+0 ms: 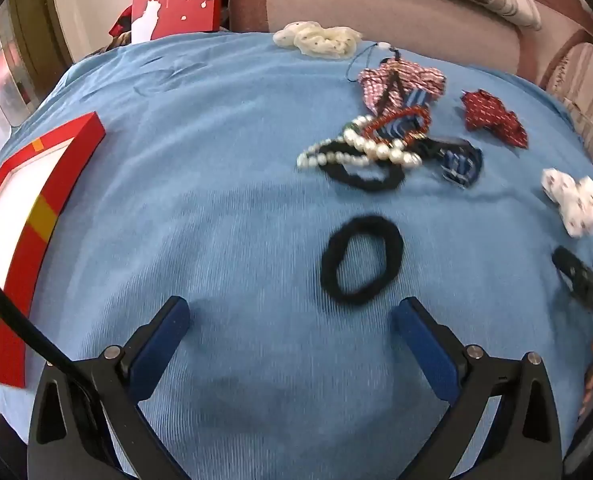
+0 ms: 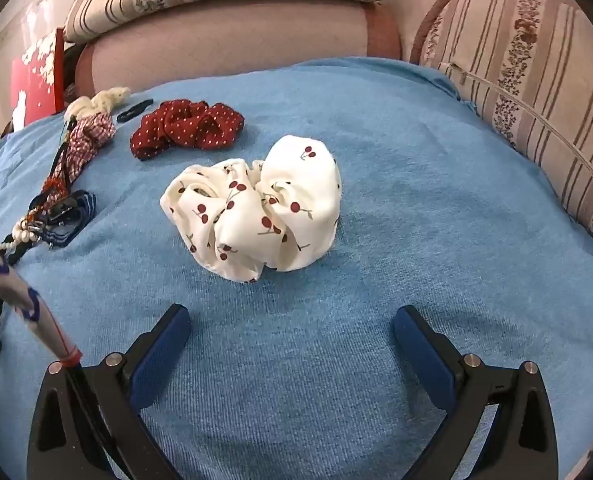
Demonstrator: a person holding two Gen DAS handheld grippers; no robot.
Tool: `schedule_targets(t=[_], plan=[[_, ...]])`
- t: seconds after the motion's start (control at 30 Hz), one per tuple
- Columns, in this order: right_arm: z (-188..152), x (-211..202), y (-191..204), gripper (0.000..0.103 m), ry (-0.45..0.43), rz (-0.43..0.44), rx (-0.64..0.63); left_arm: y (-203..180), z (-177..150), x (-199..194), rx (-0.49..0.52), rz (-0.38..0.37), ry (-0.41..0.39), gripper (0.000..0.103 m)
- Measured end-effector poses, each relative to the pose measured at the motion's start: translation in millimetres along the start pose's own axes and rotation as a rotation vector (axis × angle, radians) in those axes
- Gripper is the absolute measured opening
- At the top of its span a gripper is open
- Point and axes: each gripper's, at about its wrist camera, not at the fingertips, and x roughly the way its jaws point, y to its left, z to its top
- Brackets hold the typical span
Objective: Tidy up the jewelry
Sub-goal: 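Grasp the black hair tie with the left tool while the right tool grasps the white cherry scrunchie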
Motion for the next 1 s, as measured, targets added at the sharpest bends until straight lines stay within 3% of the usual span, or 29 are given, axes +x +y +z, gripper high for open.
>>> schedule_targets(t=[0.27, 0.57, 0.8, 0.9, 1.0], plan=[[-25.6, -22.5, 11.1, 0.103, 0.006, -0.059, 0.026, 0.9, -30.7, -26.4, 0.046, -0.025, 0.024, 0.103], [-60.7, -50.6, 13.9, 0.103, -0.065, -0.022, 0.027, 1.4, -61.9, -48.3, 0.057, -0.02, -0.031, 0.103], [-63.9, -52.6, 16.3, 0.103, -0.077, -0.028, 0.015, 1.3, -66.1, -52.9, 0.033, -0.001, -0.029, 0.103], [-64.6, -53.0, 16.7, 0.103, -0.081, -0.041, 0.017, -1.1, -60.3, -53.4, 0.053, 0.009, 0.007, 0.103], [-64.3, -53.6, 16.6, 0.103, -0.073, -0.04, 0.02, 0.2, -56.3, -60.3, 0.053, 0.022, 0.001, 0.09]])
